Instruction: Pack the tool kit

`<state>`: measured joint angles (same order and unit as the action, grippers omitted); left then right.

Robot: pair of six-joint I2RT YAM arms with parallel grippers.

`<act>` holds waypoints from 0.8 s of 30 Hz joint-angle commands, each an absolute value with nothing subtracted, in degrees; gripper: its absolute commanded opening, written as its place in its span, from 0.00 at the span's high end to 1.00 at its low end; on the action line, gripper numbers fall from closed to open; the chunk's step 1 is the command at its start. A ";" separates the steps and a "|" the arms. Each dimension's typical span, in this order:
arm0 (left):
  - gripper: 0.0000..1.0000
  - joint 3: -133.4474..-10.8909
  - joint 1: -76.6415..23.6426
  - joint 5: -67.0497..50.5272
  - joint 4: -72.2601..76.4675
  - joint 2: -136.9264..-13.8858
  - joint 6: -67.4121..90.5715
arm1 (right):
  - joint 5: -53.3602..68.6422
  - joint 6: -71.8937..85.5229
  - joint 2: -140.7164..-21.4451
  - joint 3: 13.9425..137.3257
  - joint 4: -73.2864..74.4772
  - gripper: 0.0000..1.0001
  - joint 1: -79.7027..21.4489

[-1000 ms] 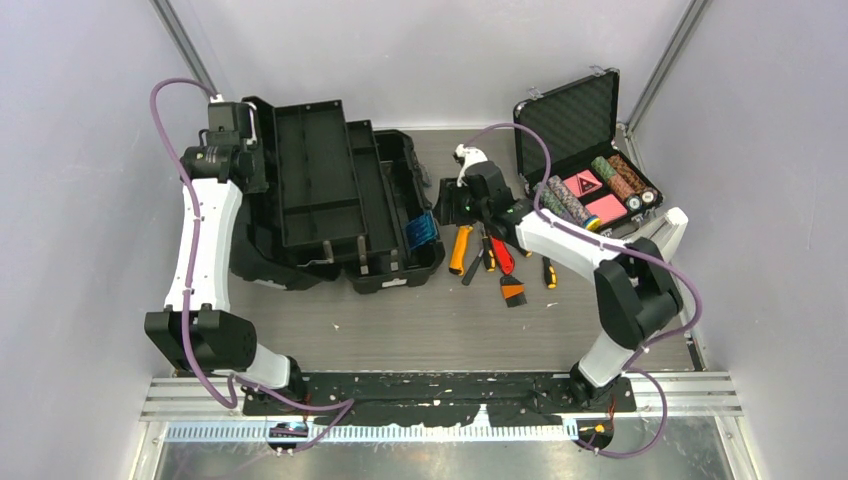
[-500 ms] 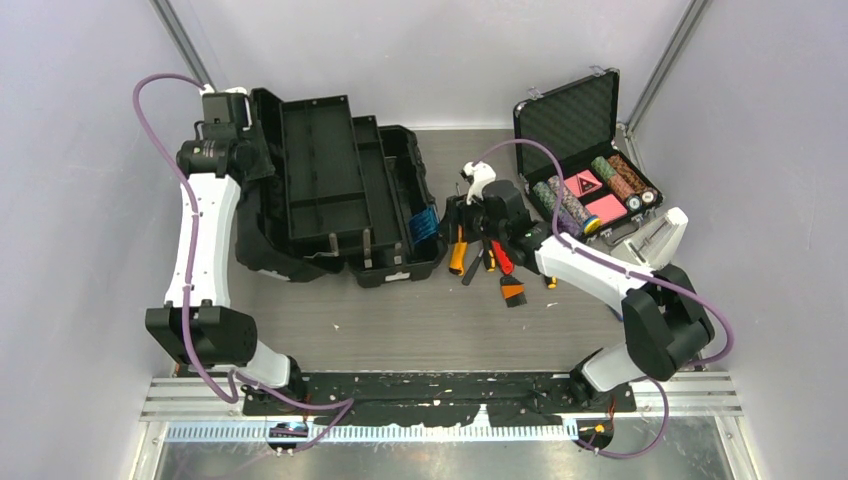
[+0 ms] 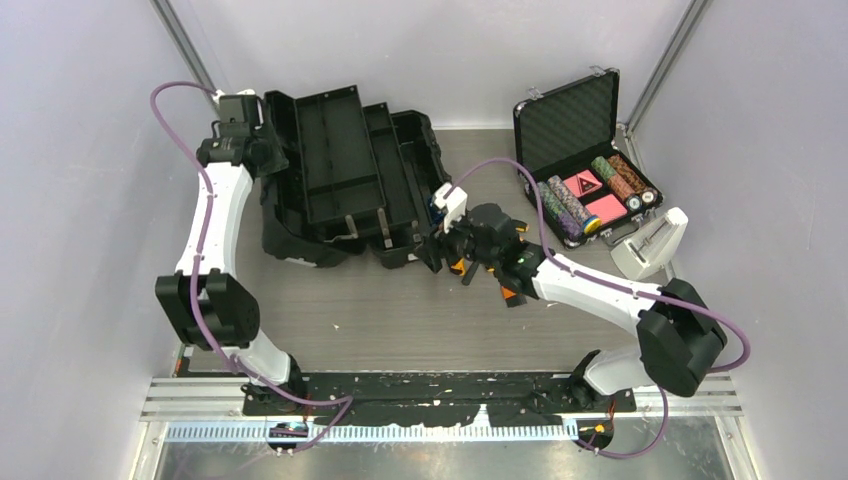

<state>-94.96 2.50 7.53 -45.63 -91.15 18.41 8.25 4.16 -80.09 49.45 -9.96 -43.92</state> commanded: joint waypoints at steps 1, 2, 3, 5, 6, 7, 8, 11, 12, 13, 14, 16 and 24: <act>1.00 -104.82 2.54 4.40 -27.72 -94.61 21.61 | 7.18 -1.14 -76.00 47.92 -14.26 0.32 -46.37; 1.00 -106.49 2.57 4.56 -27.48 -95.60 21.09 | 7.05 -1.75 -75.49 47.73 -14.42 0.32 -46.74; 1.00 -107.20 2.61 5.12 -26.44 -96.64 20.43 | 6.55 -2.86 -74.99 47.44 -14.48 0.31 -47.54; 1.00 -107.68 2.62 6.12 -24.05 -97.84 19.38 | 5.53 -4.25 -74.62 46.91 -14.69 0.31 -48.54; 1.00 -107.83 2.63 6.55 -22.84 -98.41 18.65 | 5.27 -4.54 -74.62 46.66 -14.73 0.31 -48.75; 1.00 -108.27 2.69 6.96 -22.05 -99.16 17.89 | 4.97 -4.96 -74.73 46.58 -14.76 0.31 -49.03; 1.00 -108.98 2.75 7.30 -21.85 -99.96 17.09 | 4.86 -5.30 -74.81 46.58 -14.72 0.31 -49.22; 1.00 -113.48 3.46 6.27 -25.65 -102.64 16.52 | 4.11 -5.75 -75.01 46.75 -13.98 0.31 -49.61; 1.00 -114.38 3.87 5.30 -26.55 -102.76 16.67 | 3.99 -5.79 -74.99 46.78 -13.89 0.31 -49.65; 1.00 -114.20 4.09 4.45 -26.71 -102.30 16.74 | 3.48 -5.79 -74.98 46.72 -13.80 0.31 -49.65; 1.00 -112.43 4.23 3.51 -26.01 -101.20 16.74 | 3.23 -5.91 -75.02 46.73 -13.84 0.31 -49.72; 1.00 -109.12 4.57 1.72 -23.91 -98.84 17.17 | 2.78 -6.02 -75.77 47.03 -14.13 0.31 -49.71; 1.00 -106.61 7.20 -4.19 -27.08 -94.05 20.45 | 1.61 -3.71 -77.48 47.84 -15.55 0.31 -49.72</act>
<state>-107.33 6.07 -1.30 -28.49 -96.92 19.14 3.16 -4.54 -77.06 46.85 -11.94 -49.39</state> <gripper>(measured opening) 0.002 0.692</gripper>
